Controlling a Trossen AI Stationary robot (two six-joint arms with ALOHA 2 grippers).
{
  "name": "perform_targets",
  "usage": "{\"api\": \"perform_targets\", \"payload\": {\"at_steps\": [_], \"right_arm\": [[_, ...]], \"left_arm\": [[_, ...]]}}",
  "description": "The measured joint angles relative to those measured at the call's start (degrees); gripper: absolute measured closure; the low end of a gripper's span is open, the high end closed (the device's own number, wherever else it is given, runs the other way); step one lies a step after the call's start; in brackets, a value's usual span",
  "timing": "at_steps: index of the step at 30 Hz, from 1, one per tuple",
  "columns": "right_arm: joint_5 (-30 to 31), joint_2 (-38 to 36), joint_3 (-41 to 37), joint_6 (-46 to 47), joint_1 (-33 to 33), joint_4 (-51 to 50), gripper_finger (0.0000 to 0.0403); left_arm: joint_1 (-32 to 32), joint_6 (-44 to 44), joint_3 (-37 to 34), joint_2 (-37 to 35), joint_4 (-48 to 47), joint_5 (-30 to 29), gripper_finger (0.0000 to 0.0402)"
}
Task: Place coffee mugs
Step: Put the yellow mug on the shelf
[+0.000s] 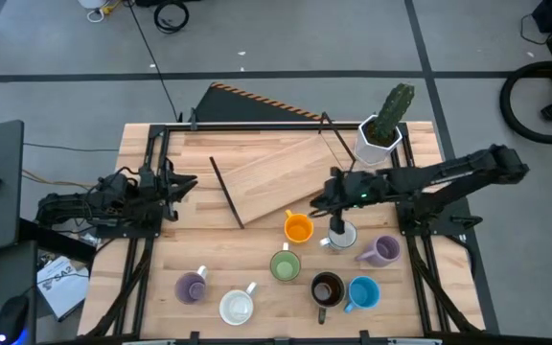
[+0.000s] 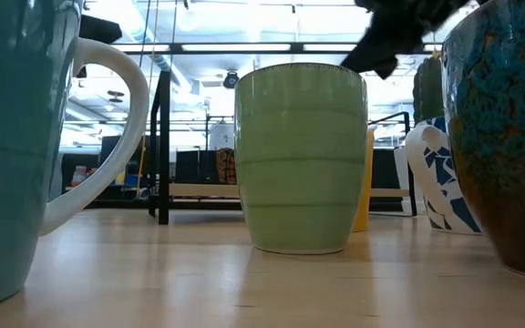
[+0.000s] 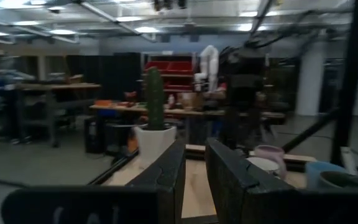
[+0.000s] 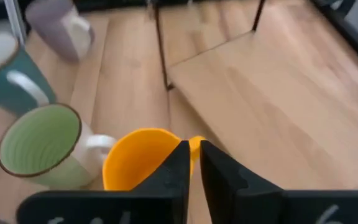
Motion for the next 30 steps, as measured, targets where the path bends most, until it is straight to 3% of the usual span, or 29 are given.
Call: {"api": "perform_targets", "payload": {"at_steps": [12, 21, 30], "right_arm": [[-1.0, 23.3, 27.3, -1.8, 4.4, -28.5, 0.0231], [-2.5, 37.1, 43.4, -4.8, 8.3, -45.3, 0.0239], [-2.7, 44.8, 47.8, -5.7, 9.3, -53.5, 0.0247]], "left_arm": [[0.0, 1.5, 0.0, 0.0, 0.3, -9.0, 0.0333], [0.0, 1.1, 0.0, 0.0, 0.4, -9.1, 0.0333], [0.0, 1.0, 0.0, 0.0, 0.4, -9.1, 0.0333]]}}
